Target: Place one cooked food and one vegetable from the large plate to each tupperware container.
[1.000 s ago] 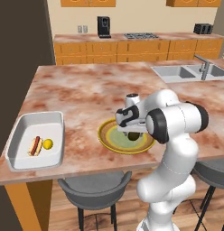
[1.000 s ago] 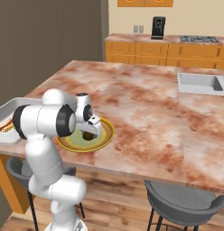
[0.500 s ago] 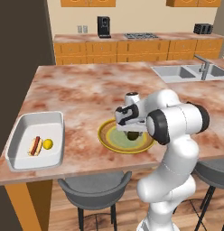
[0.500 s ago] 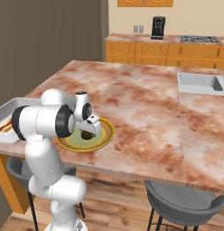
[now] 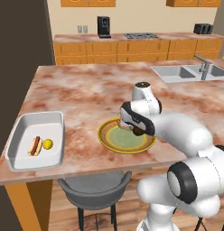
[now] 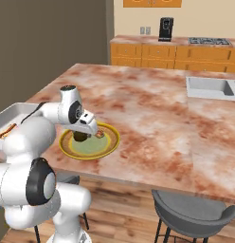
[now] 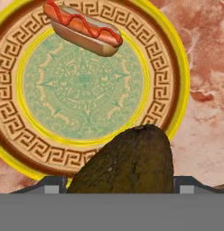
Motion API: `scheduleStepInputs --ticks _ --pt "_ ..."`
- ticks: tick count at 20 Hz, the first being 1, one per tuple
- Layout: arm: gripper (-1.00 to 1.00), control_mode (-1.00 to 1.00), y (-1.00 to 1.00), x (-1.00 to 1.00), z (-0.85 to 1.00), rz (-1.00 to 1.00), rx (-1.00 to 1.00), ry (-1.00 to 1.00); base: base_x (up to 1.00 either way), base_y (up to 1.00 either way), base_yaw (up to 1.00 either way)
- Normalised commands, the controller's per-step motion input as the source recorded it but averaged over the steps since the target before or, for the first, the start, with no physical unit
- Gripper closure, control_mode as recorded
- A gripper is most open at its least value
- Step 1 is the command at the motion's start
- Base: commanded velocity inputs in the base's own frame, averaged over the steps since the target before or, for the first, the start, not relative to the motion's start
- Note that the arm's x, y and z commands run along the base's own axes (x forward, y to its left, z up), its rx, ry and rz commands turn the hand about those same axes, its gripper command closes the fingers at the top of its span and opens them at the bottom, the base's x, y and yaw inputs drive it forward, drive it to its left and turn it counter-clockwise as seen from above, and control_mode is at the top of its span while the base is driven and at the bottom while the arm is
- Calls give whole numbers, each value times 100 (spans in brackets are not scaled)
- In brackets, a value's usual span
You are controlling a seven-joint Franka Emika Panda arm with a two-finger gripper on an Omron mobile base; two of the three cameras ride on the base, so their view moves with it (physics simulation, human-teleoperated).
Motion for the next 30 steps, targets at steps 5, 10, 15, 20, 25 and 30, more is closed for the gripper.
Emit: scheduleStepInputs --ticks 5,10,15,20,25,30 --pt "100 -100 -9 -44 19 6 0 -3 0 0 0" --pt "100 -100 0 0 0 0 0 0 0 0 0" --pt "100 100 0 0 0 0 0 0 -74 -20 -1" --pt "100 100 0 0 0 0 0 0 -55 -82 -15" --pt "100 100 0 0 0 0 0 0 -1 -100 -10" --pt "100 100 0 0 0 0 0 0 0 -100 -8"
